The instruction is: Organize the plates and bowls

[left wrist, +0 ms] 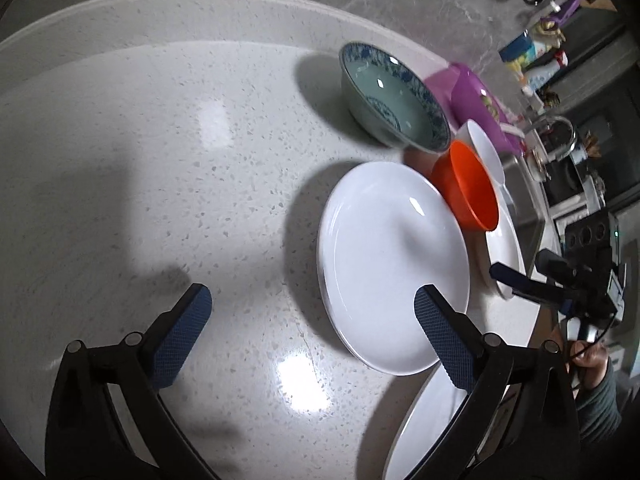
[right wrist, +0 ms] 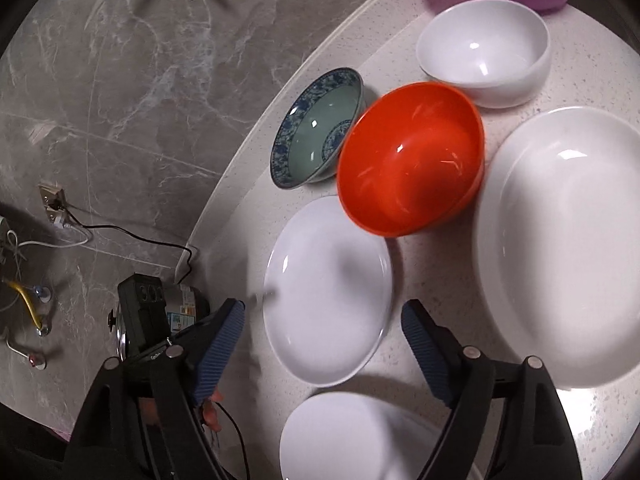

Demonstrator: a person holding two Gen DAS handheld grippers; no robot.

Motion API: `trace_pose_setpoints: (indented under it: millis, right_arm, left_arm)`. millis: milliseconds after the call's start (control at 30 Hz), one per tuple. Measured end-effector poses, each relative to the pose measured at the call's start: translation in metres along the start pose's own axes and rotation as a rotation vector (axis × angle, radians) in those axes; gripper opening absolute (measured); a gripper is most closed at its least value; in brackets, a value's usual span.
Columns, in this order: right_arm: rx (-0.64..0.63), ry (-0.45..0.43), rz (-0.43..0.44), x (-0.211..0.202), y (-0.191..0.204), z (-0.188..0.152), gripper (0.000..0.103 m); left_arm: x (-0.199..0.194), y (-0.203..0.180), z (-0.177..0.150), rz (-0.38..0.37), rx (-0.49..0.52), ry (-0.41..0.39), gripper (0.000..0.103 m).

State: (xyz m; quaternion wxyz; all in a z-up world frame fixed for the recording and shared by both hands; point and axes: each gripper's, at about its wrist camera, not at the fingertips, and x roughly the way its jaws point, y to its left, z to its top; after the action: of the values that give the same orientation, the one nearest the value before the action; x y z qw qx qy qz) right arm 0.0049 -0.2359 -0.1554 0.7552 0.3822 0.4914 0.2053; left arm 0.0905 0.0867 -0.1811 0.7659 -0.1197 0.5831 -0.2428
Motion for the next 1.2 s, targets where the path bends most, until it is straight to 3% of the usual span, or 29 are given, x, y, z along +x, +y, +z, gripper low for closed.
trace_pose_setpoints:
  millis: [167, 300, 467, 633, 700, 767, 800, 867, 1000, 1100, 1133, 1200]
  right_arm:
    - [0.019, 0.048, -0.01, 0.015, -0.006, 0.003, 0.084]
    - [0.033, 0.042, -0.008, 0.019, -0.009, 0.004, 0.084]
    - [0.013, 0.06, -0.043, 0.025, -0.007, 0.005, 0.078]
    - [-0.001, 0.084, -0.088, 0.034, -0.007, 0.005, 0.066]
    - [0.008, 0.096, -0.105, 0.038, -0.008, 0.005, 0.063]
    - [0.017, 0.096, -0.113, 0.04, -0.01, 0.004, 0.063]
    - [0.019, 0.097, -0.119, 0.041, -0.011, 0.004, 0.062]
    - [0.027, 0.099, -0.129, 0.042, -0.013, 0.004, 0.056]
    - [0.045, 0.099, -0.139, 0.044, -0.018, 0.003, 0.043]
    - [0.041, 0.102, -0.172, 0.046, -0.018, 0.002, 0.027]
    - [0.04, 0.108, -0.181, 0.046, -0.018, 0.002, 0.017]
    - [0.039, 0.119, -0.187, 0.049, -0.019, 0.0, 0.012]
  left_arm:
    - [0.016, 0.006, 0.017, -0.021, -0.007, 0.101, 0.101]
    - [0.022, -0.005, 0.017, 0.005, 0.021, 0.098, 0.1]
    - [0.03, -0.012, 0.02, 0.033, 0.06, 0.109, 0.08]
    - [0.035, -0.018, 0.021, 0.062, 0.104, 0.124, 0.073]
    - [0.036, -0.019, 0.022, 0.079, 0.109, 0.123, 0.064]
    - [0.036, -0.017, 0.023, 0.077, 0.103, 0.124, 0.047]
    - [0.036, -0.016, 0.023, 0.077, 0.101, 0.125, 0.043]
    - [0.036, -0.015, 0.023, 0.08, 0.105, 0.127, 0.036]
    - [0.035, -0.013, 0.023, 0.073, 0.105, 0.13, 0.035]
    - [0.038, -0.015, 0.022, 0.066, 0.122, 0.15, 0.017]
    - [0.04, -0.017, 0.021, 0.064, 0.14, 0.158, 0.01]
    - [0.041, -0.023, 0.019, 0.085, 0.176, 0.155, 0.01]
